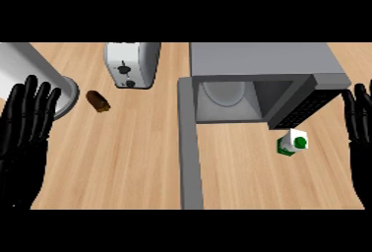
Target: Pick up the milk, place it into the microwave and close the microwave
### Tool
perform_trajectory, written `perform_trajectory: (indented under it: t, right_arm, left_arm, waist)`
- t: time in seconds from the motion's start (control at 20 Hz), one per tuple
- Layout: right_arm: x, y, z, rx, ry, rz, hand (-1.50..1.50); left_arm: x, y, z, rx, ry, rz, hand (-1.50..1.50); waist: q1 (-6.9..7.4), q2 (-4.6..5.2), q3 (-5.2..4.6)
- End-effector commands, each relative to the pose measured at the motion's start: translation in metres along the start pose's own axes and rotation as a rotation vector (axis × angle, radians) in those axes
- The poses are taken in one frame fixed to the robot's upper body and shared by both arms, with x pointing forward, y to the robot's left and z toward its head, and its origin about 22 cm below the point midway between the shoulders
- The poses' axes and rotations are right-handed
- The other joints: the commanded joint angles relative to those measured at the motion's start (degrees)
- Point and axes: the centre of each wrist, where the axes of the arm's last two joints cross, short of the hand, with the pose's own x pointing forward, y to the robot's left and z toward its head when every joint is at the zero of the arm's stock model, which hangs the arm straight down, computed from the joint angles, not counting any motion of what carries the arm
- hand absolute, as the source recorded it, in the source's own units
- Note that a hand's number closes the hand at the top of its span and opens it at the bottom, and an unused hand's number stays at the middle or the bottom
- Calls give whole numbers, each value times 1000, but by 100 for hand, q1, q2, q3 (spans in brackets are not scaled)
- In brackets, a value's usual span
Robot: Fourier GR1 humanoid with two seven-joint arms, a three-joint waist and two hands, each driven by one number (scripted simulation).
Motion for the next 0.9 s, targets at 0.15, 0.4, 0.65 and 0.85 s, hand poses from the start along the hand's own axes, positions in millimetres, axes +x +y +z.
perform_trajectory:
  t: [0.15, 0.4, 0.65, 0.85]
  right_arm:
    - [-8, 5, -9, 0, 0, -50, -150]
    - [-6, 19, -7, 172, 77, -298, -150]
    - [1, 21, 2, 200, 96, -327, -150]
    - [-22, 7, 4, 129, 69, -263, -150]
  left_arm:
    - [8, 24, 4, 24, 7, -6, -150]
    - [3, 19, 12, 86, 147, 178, -150]
    - [-9, 44, 36, 109, 139, 171, -150]
    - [-13, 46, 56, 82, 144, 180, -150]
  waist:
    - [192, 183, 86]
    - [227, 171, 88]
    - [187, 179, 83]
    - [195, 184, 85]
